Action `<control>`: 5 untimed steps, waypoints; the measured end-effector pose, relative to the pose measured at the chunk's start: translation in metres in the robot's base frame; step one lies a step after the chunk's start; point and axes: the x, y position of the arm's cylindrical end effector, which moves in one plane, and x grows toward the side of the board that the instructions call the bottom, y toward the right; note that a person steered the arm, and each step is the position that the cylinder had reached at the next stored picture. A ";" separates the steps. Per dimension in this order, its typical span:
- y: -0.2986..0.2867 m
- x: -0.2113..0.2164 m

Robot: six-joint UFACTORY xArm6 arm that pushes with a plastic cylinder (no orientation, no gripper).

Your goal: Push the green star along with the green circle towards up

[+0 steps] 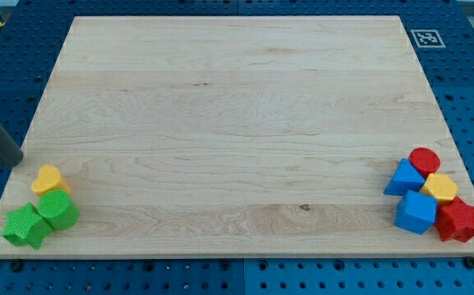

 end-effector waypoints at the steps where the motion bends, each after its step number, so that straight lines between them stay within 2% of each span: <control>1: 0.000 0.009; 5: 0.000 0.049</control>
